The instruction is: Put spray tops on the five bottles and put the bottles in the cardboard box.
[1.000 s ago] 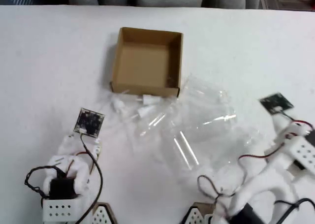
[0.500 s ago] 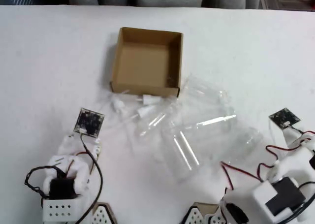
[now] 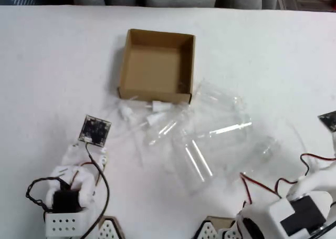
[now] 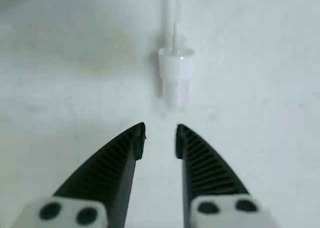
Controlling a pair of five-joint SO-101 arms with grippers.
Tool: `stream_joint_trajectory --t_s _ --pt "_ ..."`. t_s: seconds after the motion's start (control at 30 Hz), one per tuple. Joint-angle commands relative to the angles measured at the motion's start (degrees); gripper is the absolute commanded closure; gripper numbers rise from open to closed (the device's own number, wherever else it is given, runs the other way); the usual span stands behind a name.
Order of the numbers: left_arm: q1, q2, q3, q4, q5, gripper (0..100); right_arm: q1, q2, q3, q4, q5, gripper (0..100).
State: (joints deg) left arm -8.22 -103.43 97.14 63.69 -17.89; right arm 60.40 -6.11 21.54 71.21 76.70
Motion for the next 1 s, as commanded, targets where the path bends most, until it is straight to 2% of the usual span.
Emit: stream_joint_trajectory --t_s 0.0,0.13,0.23,0.43,0.5,0.73,0.97 --pt "-0.6 -1.0 -0.2 0.8 -0.5 89 2.4 -3.9 -3.4 7.2 -6.9 98.1" --pt "-0.6 -1.0 -0.2 0.8 -0.5 89 5.0 -3.3 -2.7 9.5 -14.6 98.1" --pt "-0.6 -1.0 -0.2 0.8 -0.5 89 5.1 -1.0 0.4 7.5 -19.5 98.1" --pt "-0.6 -1.0 -0.2 0.8 -0.5 89 2.2 8.8 3.6 -8.7 -33.6 98.2" --pt "-0.6 -1.0 -0.2 0.9 -0.5 89 1.7 12.7 2.4 -11.4 -36.8 98.2" --pt "-0.6 -1.0 -0.2 0.9 -0.5 89 2.9 22.3 -9.1 -11.5 -42.5 98.2" --pt "-0.6 -1.0 -0.2 0.9 -0.5 89 2.9 24.0 -16.7 -9.5 -44.9 98.2"
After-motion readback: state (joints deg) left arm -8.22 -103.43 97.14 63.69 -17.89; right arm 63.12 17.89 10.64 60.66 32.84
